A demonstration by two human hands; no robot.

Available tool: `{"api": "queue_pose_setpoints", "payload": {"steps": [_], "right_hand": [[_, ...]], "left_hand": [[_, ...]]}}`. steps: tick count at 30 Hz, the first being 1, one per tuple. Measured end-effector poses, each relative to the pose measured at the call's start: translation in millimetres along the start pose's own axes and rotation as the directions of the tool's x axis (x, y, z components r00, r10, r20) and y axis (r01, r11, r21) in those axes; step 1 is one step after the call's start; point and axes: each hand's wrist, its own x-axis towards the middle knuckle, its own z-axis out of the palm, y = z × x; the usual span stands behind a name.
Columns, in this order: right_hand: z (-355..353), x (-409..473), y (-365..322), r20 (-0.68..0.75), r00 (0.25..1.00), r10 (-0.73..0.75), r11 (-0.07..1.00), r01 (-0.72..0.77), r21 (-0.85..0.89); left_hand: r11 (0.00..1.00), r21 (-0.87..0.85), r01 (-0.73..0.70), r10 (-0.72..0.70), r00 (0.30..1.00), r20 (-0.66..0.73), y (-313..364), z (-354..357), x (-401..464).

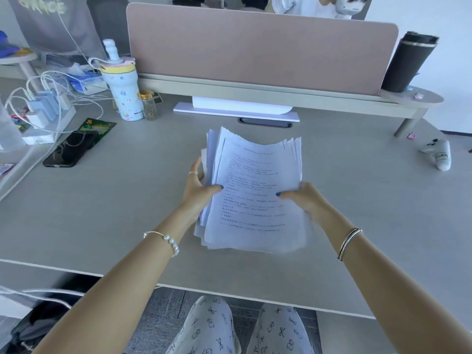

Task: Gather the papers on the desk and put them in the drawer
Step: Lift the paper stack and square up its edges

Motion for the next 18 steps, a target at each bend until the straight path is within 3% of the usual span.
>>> {"api": "queue_pose_setpoints", "payload": {"steps": [4, 10, 14, 18], "right_hand": [[3.9, -0.6, -0.3, 0.004, 1.000, -0.015, 0.997, 0.015, -0.077], [10.2, -1.9, -4.3, 0.042, 0.996, -0.082, 0.995, 0.084, -0.055], [15.8, -1.8, 0.0, 0.069, 0.993, -0.091, 0.996, 0.091, 0.014], [14.4, -5.0, 5.7, -0.023, 0.991, -0.133, 0.988, 0.134, 0.072]], "left_hand": [[0.996, -0.089, -0.015, 0.007, 0.995, -0.099, 8.9, -1.8, -8.7], [0.965, 0.086, 0.246, -0.251, 0.967, 0.051, 12.9, -6.6, -15.6], [0.982, 0.122, 0.144, -0.162, 0.976, 0.145, 13.0, -3.2, -11.7], [0.997, 0.083, 0.010, -0.020, 0.992, 0.127, 16.1, 2.8, -14.2]]}}
